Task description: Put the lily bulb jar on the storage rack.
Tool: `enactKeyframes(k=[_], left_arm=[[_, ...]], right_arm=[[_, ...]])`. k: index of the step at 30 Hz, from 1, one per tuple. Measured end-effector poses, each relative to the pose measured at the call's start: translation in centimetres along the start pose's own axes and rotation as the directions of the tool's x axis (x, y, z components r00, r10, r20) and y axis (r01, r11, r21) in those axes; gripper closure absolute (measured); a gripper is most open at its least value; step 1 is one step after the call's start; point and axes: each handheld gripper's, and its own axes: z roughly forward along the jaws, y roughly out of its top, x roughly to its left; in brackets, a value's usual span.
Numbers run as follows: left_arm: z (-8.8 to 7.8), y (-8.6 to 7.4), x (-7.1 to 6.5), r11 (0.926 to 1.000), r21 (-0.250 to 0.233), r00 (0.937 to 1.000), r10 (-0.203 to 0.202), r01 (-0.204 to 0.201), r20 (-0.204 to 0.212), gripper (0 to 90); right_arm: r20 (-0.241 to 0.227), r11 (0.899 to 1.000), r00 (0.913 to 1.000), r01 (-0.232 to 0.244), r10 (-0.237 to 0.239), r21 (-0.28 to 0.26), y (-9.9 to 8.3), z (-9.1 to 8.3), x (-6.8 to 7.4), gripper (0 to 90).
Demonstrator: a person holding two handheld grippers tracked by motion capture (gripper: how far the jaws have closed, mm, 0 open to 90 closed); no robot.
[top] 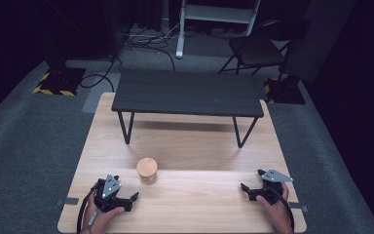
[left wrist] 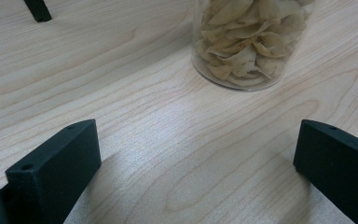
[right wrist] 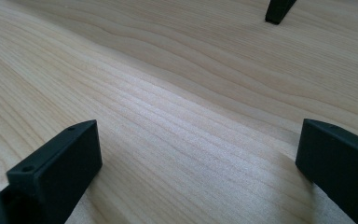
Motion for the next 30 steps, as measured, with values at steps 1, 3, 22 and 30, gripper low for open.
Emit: enactKeyframes(k=[1, 3, 22, 30], left_arm=[[0.00, 0.00, 0.00, 1.0000, 0.000, 1.0000, 0.000, 0.000, 0.000, 0.5], [0.00, -0.01, 0.00, 1.0000, 0.000, 1.0000, 0.000, 0.000, 0.000, 0.5], [0.11, 0.05, 0.13, 1.0000, -0.002, 0.9999, 0.007, -0.007, 0.010, 0.7], [0.17, 0.72, -0.20, 0.9997, 0.008, 0.9997, 0.024, -0.024, -0.007, 3.2]], right_arm=[[0.000, 1.000, 1.0000, 0.000, 0.000, 0.000, 0.00, 0.00, 0.00, 0.0], [0.000, 1.000, 1.0000, 0.000, 0.000, 0.000, -0.01, 0.00, 0.00, 0.0], [0.002, 1.000, 1.0000, -0.001, 0.001, 0.000, 0.01, 0.01, 0.05, 0.0], [0.002, 1.000, 1.0000, -0.001, 0.001, 0.000, 0.01, 0.01, 0.05, 0.0]])
